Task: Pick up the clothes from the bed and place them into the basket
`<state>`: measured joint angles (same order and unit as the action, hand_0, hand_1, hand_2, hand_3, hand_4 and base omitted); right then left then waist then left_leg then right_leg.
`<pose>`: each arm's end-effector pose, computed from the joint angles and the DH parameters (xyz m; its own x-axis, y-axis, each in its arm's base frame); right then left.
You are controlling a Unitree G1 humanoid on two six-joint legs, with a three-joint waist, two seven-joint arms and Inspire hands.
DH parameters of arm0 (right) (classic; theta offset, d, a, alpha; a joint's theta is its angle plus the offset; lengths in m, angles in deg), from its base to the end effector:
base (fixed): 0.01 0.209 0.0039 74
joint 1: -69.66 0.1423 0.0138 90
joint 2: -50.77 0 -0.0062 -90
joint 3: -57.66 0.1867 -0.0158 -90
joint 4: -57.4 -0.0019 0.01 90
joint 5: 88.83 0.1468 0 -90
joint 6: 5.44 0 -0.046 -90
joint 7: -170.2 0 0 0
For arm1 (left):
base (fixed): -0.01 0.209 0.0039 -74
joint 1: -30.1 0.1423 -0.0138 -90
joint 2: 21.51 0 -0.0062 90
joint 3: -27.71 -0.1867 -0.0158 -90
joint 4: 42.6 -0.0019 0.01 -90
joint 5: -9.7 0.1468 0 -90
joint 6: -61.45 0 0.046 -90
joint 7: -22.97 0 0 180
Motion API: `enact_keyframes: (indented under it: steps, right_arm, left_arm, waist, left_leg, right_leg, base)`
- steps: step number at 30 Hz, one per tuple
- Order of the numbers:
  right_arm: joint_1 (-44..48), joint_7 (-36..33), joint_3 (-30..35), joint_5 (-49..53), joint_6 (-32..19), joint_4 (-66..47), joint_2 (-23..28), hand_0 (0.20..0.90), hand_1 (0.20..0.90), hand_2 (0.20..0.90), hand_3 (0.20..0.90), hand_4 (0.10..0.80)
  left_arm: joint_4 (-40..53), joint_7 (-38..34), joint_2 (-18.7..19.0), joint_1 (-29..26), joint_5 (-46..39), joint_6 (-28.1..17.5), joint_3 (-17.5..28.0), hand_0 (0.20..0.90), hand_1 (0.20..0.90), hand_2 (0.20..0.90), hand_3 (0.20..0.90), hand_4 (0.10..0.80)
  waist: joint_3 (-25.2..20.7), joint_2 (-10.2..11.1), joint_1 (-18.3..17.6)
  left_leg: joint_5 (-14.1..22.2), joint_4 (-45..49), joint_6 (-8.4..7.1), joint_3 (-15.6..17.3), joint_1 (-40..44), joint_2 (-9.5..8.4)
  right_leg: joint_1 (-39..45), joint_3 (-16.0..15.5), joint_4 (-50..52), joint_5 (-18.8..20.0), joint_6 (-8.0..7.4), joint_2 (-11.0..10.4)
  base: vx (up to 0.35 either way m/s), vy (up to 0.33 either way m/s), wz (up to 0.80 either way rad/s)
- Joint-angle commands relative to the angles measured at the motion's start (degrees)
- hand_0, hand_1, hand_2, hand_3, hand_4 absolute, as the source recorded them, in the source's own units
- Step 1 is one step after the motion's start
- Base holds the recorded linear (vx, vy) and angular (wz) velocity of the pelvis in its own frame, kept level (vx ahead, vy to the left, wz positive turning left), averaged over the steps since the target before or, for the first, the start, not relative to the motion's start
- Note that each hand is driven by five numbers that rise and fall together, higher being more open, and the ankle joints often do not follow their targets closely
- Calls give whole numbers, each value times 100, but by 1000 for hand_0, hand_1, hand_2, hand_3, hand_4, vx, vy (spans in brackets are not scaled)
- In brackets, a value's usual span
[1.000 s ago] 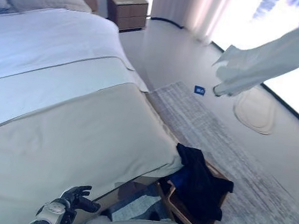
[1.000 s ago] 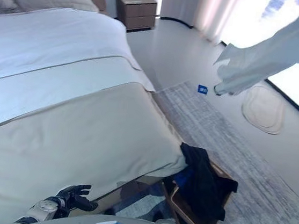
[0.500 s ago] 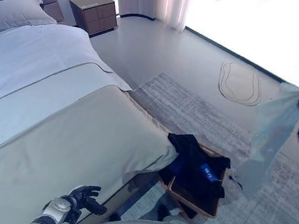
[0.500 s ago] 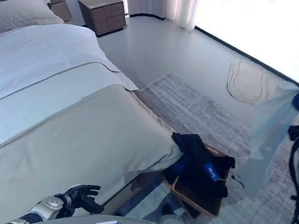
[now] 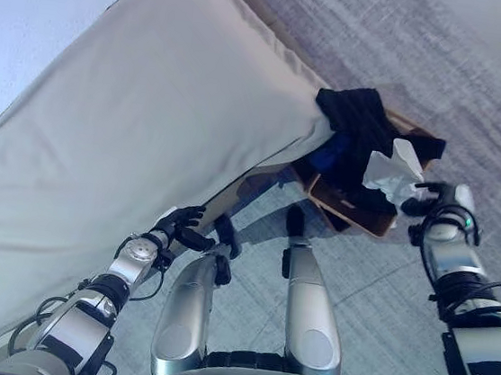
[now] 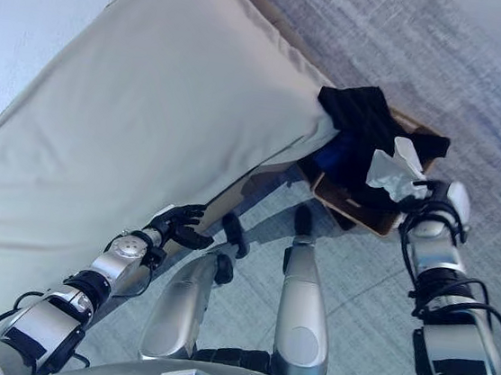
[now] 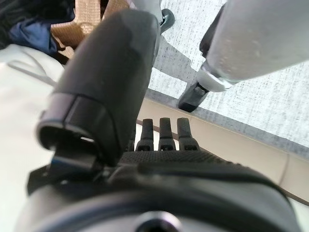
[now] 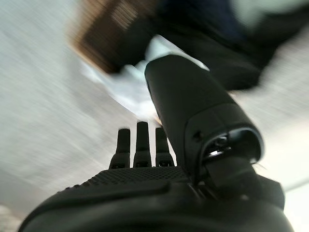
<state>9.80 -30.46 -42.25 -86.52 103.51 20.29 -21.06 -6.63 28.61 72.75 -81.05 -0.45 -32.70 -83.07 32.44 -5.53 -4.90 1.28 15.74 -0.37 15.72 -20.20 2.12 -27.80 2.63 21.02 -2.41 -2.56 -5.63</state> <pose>0.2759 -0.3012 0.0346 0.6730 -0.6666 -0.3206 0.2772 0.6291 -0.7262 0.2431 0.2092 -0.0386 0.8215 -0.1037 -0.5607 0.2949 0.9189 0.2622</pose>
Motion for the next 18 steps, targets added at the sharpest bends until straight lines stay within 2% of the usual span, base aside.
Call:
enact_keyframes:
  steps: [1, 2, 5, 8, 13, 18]
  right_arm:
    - [176, -742, -75, -55, -241, 150, 372, 900, 900, 900, 900, 800]
    - [188, -892, -126, -116, -369, 238, 336, 900, 900, 900, 900, 800]
    - [165, -799, -254, -426, -405, 286, 294, 900, 900, 900, 900, 800]
    - [-33, -559, -352, -368, -602, 282, 117, 900, 900, 900, 900, 800]
    - [-735, -180, -529, -466, -1007, 479, -369, 900, 900, 900, 900, 800]
    - [-1460, 370, -748, -916, -1162, 753, -912, 900, 900, 900, 900, 800]
  left_arm:
    - [228, 130, -19, 438, -184, -369, -172, 900, 900, 900, 900, 800]
    - [215, 134, -83, 497, -202, -407, -241, 900, 900, 900, 900, 800]
    - [129, 169, -155, 608, -206, -425, -312, 900, 900, 900, 900, 800]
    - [11, 175, -159, 627, -209, -382, -280, 900, 900, 900, 900, 800]
    - [-227, 199, -118, 635, -123, -294, -151, 900, 900, 900, 900, 800]
    - [-340, 225, -123, 792, 191, -219, 38, 900, 900, 900, 900, 800]
  waist:
    - [-266, -300, -10]
    - [-265, -408, 1]
    - [-265, -506, -17]
    - [-283, -444, -38]
    - [-585, -110, -12]
    - [-1052, 199, 86]
  left_leg:
    - [388, 456, 94, -964, -245, -243]
    - [268, 270, 68, -995, -243, -269]
    - [112, -105, 5, -1007, -68, -285]
    - [23, -430, -33, -978, 164, -259]
    - [1, -838, -44, -895, 577, -195]
    - [-32, -1314, -34, -919, 1111, -174]
  right_leg:
    - [22, -799, 193, -321, 385, 45]
    - [-9, -804, 141, -308, 394, 64]
    - [98, -781, -60, -258, 384, 102]
    - [301, -771, -348, -173, 346, 146]
    - [741, -795, -894, 36, 223, 200]
    - [1370, -813, -1418, 193, 89, 254]
  base:
    - [-88, 81, -9]
    - [-75, 118, -7]
    - [19, 113, 8]
    - [23, 76, 10]
    - [58, 28, 4]
    - [98, 28, 13]
